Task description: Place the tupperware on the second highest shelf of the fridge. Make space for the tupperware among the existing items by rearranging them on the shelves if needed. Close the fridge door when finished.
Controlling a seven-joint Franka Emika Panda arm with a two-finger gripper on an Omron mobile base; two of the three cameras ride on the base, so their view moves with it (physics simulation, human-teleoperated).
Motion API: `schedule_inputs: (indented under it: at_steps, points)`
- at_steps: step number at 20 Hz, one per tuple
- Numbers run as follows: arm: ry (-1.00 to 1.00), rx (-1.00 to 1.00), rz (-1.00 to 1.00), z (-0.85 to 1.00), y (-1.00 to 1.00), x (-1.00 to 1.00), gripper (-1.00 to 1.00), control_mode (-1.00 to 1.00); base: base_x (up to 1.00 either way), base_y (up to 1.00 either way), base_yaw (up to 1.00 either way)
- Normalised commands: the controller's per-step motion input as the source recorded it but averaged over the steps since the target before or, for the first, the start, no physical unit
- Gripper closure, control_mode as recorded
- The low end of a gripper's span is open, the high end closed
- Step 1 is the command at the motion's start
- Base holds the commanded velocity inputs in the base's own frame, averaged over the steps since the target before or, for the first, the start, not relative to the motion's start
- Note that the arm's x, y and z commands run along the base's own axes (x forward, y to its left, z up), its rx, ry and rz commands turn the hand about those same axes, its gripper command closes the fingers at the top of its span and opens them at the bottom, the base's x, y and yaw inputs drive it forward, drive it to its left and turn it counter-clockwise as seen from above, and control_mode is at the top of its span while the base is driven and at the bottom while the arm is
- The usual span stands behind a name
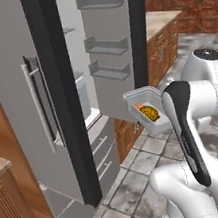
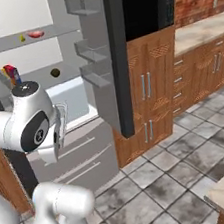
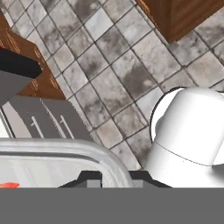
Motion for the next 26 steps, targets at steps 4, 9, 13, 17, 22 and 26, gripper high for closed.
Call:
schedule_inputs:
  at_steps: [4, 9, 13, 17, 22, 26]
  points:
    - [0.00, 0.00, 0.00, 0.00, 0.00, 0.00, 1.00, 1.00, 0.86, -0.32, 0.07]
    - [0.00, 0.00, 0.00, 0.00, 0.00, 0.00, 1.00, 1.00, 0.80, -0.08, 0.25]
    - [0.00, 0.00, 0.00, 0.00, 0.00, 0.00, 1.00, 1.00, 0.62, 0.00, 0.38]
    - [0.00, 0.00, 0.00, 0.00, 0.00, 0.00, 1.00, 1.00, 0.56, 0.00, 0.42]
    - [0.00, 0.00, 0.00, 0.00, 0.00, 0.00, 1.00, 1.00, 0.67, 0.00, 0.40]
    - [0.00, 0.00, 0.00, 0.00, 0.00, 0.00, 1.00, 1.00, 0.74, -0.04, 0.36]
